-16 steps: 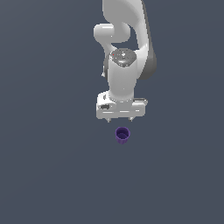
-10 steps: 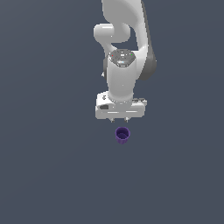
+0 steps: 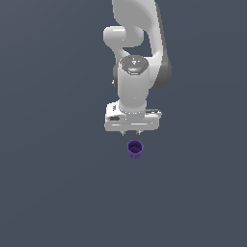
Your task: Pick up the object and move it to a goal position.
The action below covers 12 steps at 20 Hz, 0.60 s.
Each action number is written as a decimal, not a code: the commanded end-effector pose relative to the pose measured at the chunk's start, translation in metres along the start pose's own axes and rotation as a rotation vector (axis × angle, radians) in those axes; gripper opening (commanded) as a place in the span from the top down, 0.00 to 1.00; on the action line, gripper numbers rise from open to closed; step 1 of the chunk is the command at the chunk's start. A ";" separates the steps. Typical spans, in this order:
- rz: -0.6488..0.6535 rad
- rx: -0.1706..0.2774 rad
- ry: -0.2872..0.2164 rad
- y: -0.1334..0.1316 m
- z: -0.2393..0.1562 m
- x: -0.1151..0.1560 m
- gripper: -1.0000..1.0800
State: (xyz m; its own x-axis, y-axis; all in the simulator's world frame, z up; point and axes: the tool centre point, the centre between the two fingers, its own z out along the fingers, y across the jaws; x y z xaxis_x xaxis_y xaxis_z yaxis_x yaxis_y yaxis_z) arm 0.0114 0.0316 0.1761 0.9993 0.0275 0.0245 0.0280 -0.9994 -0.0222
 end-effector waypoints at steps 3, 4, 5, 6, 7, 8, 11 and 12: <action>0.012 -0.011 -0.004 -0.004 0.005 0.001 0.38; 0.016 -0.015 -0.006 -0.005 0.006 0.001 0.38; 0.021 -0.020 -0.007 -0.006 0.008 0.002 0.38; 0.026 -0.025 -0.009 -0.008 0.010 0.002 0.38; 0.032 -0.031 -0.011 -0.009 0.013 0.003 0.38; 0.039 -0.037 -0.012 -0.011 0.015 0.003 0.38; 0.061 -0.060 -0.017 -0.017 0.024 0.005 0.38; 0.069 -0.068 -0.018 -0.020 0.027 0.005 0.38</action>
State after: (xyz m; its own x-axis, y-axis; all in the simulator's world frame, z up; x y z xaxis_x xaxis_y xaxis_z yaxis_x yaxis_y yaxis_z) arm 0.0159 0.0483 0.1545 0.9995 -0.0306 0.0088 -0.0309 -0.9990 0.0328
